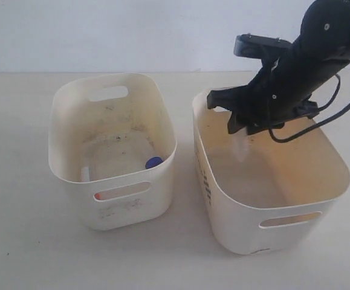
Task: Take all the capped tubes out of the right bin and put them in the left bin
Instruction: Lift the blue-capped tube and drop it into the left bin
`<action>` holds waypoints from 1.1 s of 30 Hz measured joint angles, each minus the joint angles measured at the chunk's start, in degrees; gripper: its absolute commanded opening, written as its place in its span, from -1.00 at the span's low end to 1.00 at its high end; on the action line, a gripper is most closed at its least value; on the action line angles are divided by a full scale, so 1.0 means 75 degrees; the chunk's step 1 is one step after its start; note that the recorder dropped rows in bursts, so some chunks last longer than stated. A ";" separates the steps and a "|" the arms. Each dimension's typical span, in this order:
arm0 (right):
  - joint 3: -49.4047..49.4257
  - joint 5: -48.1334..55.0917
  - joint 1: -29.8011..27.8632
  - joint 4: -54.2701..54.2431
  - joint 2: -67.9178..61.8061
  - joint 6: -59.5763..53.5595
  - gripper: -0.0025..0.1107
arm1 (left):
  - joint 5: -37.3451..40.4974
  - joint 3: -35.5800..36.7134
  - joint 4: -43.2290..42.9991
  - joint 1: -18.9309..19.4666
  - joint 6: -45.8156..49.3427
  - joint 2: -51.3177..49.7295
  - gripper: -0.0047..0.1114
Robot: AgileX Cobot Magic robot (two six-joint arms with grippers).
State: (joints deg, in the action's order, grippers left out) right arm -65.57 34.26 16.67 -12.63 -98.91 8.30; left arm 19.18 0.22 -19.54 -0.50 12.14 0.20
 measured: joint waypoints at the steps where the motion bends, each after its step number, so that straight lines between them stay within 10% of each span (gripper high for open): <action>1: 0.0000 0.0000 0.0000 0.0122 0.0107 0.0071 -0.96 | 0.0000 0.0000 0.0000 0.0000 0.0000 0.0000 -0.85; 10: 0.0000 0.0062 0.0000 0.0694 0.1485 0.0187 -0.96 | 0.0000 0.0000 0.0000 0.0000 0.0000 0.0000 -0.85; 21: 0.0000 -0.1421 0.1405 -0.2377 0.2231 -0.1265 -0.90 | 0.0000 0.0000 0.0000 0.0000 0.0000 0.0000 -0.85; 29: 0.0000 -0.3043 0.2707 -0.2562 0.0734 -0.1386 0.65 | 0.0000 0.0000 0.0000 0.0000 0.0000 0.0000 -0.85; 33: -0.0080 -0.2872 0.2723 -0.2551 0.0200 -0.1520 0.63 | 0.0000 0.0000 0.0000 0.0000 0.0000 0.0000 -0.85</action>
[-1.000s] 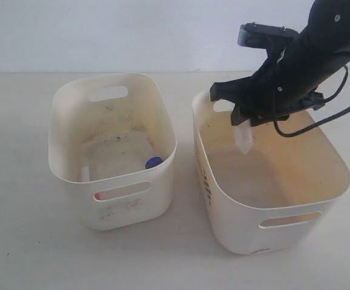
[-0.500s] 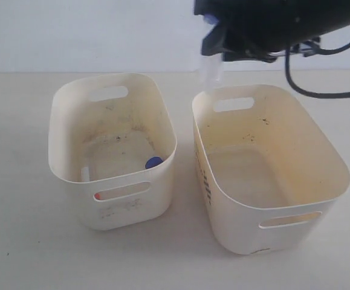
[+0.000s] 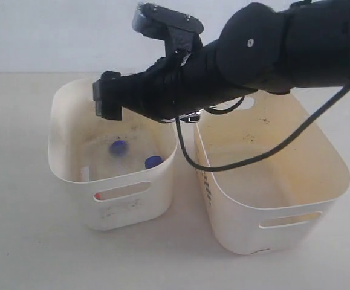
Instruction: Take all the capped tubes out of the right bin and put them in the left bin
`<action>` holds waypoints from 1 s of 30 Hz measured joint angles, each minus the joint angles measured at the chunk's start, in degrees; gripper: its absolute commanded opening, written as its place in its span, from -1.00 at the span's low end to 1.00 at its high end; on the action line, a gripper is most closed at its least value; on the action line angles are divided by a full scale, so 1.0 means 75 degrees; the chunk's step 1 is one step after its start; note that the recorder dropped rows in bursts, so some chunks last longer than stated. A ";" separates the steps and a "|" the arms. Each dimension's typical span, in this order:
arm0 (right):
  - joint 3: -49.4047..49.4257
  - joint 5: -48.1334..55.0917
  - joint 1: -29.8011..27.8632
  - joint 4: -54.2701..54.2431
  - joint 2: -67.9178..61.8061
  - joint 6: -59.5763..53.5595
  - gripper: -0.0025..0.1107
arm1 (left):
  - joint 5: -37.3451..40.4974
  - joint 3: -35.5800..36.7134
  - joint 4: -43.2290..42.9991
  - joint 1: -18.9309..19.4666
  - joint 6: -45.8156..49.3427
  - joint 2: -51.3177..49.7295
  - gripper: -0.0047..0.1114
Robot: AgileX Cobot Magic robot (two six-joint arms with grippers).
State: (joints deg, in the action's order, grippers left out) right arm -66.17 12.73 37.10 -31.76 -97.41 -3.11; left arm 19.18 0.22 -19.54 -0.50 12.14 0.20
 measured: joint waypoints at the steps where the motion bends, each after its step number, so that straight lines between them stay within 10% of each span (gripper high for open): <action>1: -0.0147 0.0170 0.0000 0.0041 -0.0036 -0.0113 0.55 | 0.0000 0.0000 0.0000 0.0000 0.0000 0.0000 -0.85; 5: -0.0923 0.0776 0.0000 0.0217 0.0143 -0.0377 0.16 | 0.0000 0.0000 0.0000 0.0000 0.0000 0.0000 -0.85; 10: -0.1917 0.1655 0.0000 0.1282 0.0903 -0.0365 -0.97 | 0.0000 0.0000 0.0000 0.0000 0.0000 0.0000 -0.85; 21: -0.1965 0.4162 0.0000 0.5214 0.2047 0.2455 -0.93 | 0.0000 0.0000 0.0000 0.0000 0.0000 0.0000 -0.85; 30: 0.1008 0.3553 0.0000 0.5342 0.3553 0.3040 -0.93 | 0.0000 0.0000 0.0000 0.0000 0.0000 0.0000 -0.85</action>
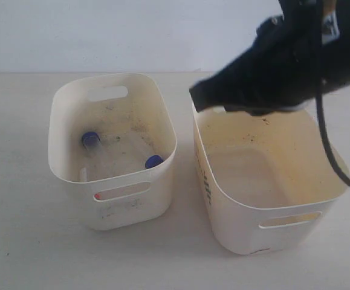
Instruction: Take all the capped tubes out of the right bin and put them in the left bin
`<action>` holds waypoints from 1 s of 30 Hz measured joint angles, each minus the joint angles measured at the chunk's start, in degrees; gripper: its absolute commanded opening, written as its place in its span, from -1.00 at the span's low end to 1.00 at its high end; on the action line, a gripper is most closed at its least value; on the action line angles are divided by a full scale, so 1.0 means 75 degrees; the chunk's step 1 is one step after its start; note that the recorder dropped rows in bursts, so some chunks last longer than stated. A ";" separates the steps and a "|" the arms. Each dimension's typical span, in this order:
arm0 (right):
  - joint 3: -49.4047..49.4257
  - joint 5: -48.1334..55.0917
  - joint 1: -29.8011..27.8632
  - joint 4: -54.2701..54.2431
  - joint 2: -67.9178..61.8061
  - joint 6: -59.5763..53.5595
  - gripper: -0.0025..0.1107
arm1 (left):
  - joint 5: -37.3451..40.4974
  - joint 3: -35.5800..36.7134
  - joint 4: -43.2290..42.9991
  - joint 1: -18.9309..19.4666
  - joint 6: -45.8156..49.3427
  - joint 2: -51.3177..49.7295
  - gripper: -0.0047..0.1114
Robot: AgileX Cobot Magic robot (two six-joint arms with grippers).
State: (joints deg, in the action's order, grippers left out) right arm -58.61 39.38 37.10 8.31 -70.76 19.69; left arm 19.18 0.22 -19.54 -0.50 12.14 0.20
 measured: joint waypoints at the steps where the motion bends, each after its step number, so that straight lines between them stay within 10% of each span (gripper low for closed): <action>1: 0.0191 0.0055 0.0000 0.0000 0.0064 0.0003 -0.93 | 0.0000 0.0000 0.0000 0.0000 0.0000 0.0000 -0.85; 14: 0.1867 -0.1227 -0.0067 -0.0143 0.0980 0.0125 -0.93 | 0.0000 0.0000 0.0000 0.0000 0.0000 0.0000 -0.85; 30: 0.7287 -0.5313 -0.4539 -0.2472 0.6469 0.0678 -0.93 | 0.0000 0.0000 0.0000 0.0000 0.0000 0.0000 -0.85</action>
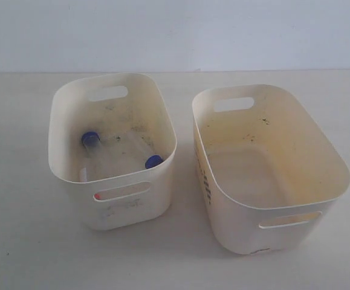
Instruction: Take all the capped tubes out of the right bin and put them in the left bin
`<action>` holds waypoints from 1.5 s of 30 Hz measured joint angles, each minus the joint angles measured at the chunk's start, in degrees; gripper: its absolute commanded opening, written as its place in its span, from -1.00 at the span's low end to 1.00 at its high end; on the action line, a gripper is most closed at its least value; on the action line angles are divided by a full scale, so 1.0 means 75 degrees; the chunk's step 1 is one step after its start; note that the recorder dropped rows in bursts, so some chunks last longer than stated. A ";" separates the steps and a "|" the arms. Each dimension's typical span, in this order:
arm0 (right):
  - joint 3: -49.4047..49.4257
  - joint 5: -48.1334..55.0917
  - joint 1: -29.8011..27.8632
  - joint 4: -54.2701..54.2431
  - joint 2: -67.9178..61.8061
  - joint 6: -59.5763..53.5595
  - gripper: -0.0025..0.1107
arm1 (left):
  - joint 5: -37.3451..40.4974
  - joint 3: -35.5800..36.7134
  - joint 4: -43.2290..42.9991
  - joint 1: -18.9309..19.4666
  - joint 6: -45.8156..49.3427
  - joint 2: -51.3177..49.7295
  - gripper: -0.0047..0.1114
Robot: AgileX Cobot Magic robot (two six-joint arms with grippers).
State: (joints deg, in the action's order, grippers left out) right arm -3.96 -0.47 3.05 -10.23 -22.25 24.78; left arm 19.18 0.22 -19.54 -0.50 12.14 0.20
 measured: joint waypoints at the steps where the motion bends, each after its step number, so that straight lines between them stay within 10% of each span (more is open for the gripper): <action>1: 0.0126 -0.0018 -0.0094 -0.0016 0.0311 0.0000 -0.93 | 0.0000 0.0000 0.0000 0.0000 0.0000 0.0000 -0.85; 18: 0.0507 0.2239 -0.0477 0.0207 0.2920 -0.3872 -0.93 | 0.0000 0.0000 0.0000 0.0000 0.0000 0.0000 -0.85; 45: 0.0529 0.2615 -0.0477 0.0217 0.2924 -0.4035 -0.93 | 0.0000 0.0000 0.0000 0.0000 0.0000 0.0000 -0.85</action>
State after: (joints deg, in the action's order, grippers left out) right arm 0.01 19.14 -0.53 -8.60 -0.32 -5.48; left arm 19.18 0.22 -19.54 -0.50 12.14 0.20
